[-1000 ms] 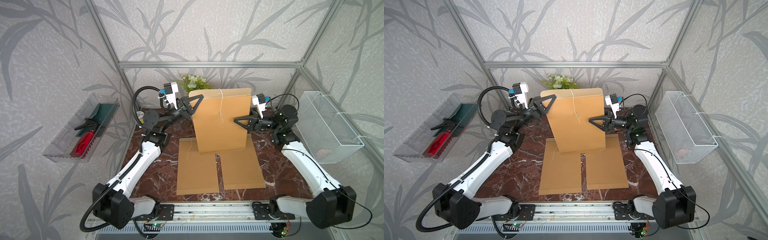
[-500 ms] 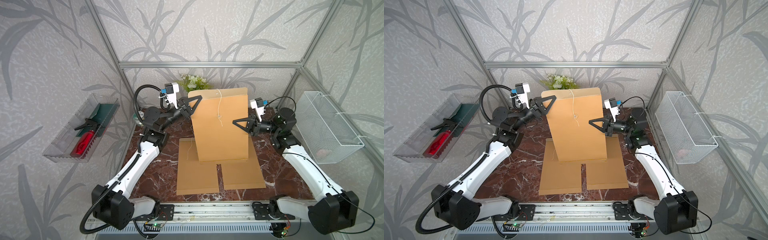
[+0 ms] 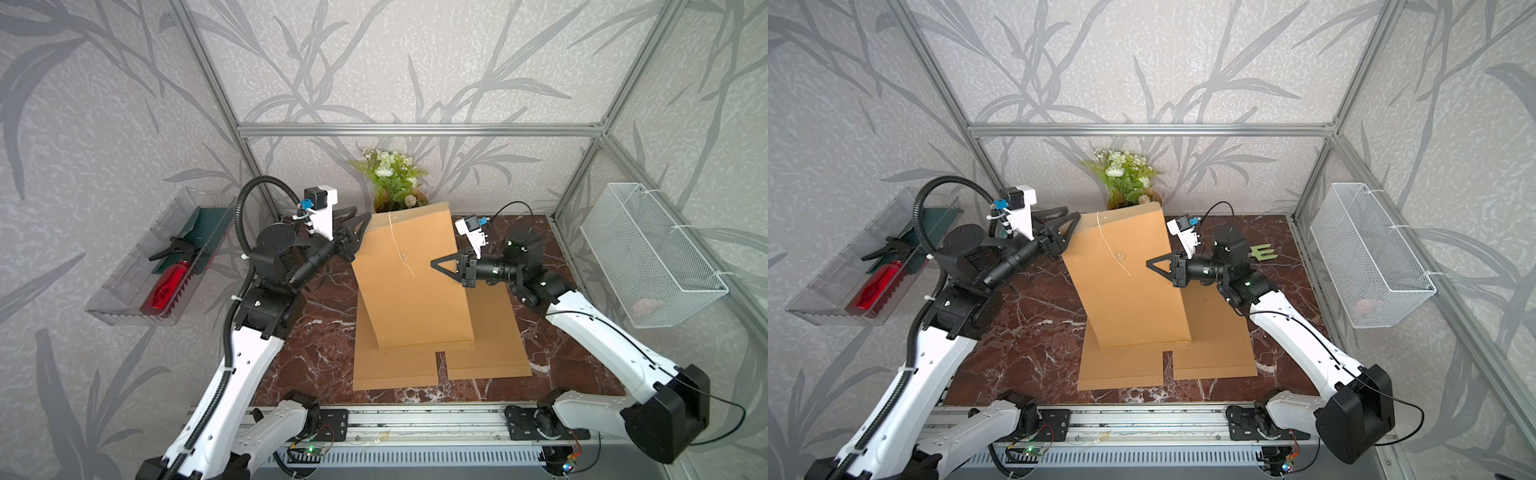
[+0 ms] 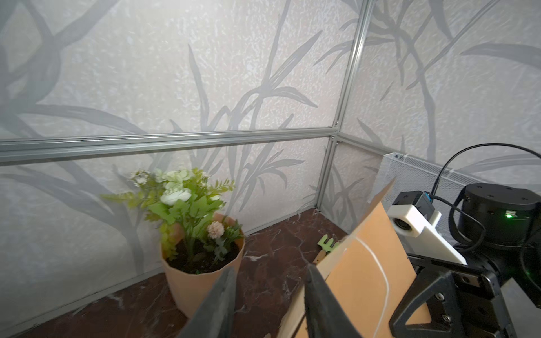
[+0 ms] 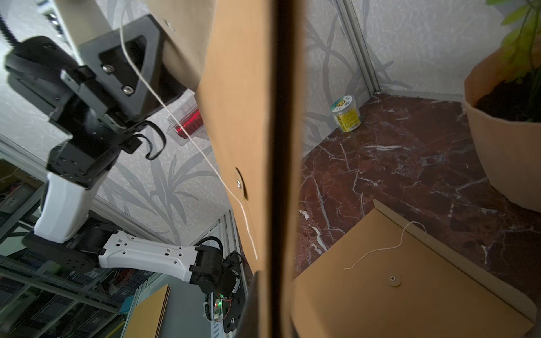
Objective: Open the file bag
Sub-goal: Place the file bag at the center of the board.
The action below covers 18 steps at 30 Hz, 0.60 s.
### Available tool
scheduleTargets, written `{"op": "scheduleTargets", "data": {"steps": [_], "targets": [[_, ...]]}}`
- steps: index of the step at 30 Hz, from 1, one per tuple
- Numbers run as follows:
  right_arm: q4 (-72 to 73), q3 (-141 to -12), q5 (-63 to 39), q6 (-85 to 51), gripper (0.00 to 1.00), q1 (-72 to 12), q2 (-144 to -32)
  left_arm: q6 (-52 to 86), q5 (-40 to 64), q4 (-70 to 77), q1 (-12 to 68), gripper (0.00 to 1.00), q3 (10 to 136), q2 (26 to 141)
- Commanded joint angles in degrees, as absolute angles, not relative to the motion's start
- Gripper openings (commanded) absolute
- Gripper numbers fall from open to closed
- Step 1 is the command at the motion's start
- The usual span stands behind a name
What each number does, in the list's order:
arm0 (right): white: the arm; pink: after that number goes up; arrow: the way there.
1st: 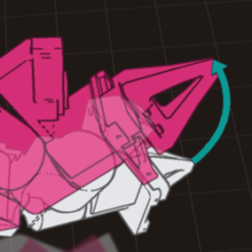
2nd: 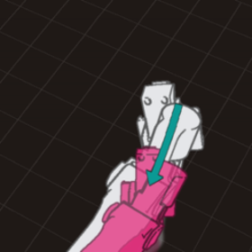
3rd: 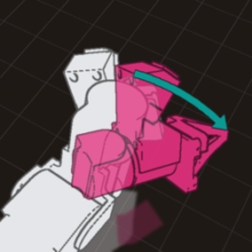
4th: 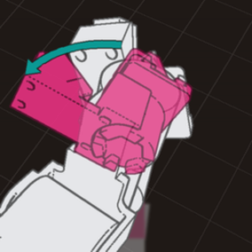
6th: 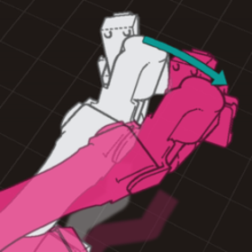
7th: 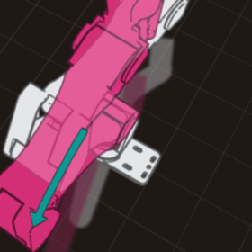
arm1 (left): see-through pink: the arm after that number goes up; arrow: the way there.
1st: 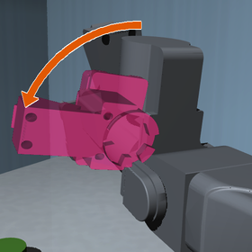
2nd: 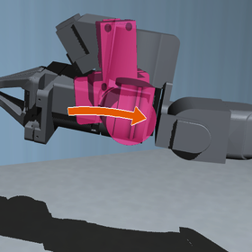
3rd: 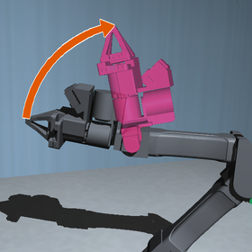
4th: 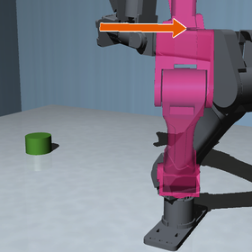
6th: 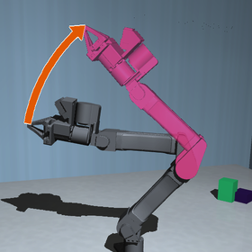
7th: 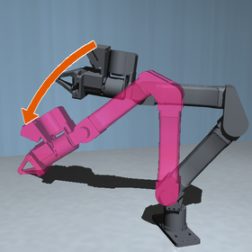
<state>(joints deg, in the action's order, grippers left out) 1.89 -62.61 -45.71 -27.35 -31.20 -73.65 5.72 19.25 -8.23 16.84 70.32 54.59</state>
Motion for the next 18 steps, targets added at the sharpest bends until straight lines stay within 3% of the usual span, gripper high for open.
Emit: {"op": "scheduleTargets", "data": {"steps": [1,11,18], "targets": [[1.80,-64.12,-34.72,-32.06,0.00,-35.32,-77.01,-2.05,9.03,-18.19,16.61,0.41,72.08,51.04],[18.48,-64.93,-21.71,-51.59,0.00,-45.83,-91.16,-2.94,8.14,-19.99,16.62,0.41,69.74,43.30],[19.14,-71.74,-14.77,-60.67,0.00,-51.88,-103.30,-1.98,9.29,-20.57,16.61,0.41,69.21,41.63]]}}
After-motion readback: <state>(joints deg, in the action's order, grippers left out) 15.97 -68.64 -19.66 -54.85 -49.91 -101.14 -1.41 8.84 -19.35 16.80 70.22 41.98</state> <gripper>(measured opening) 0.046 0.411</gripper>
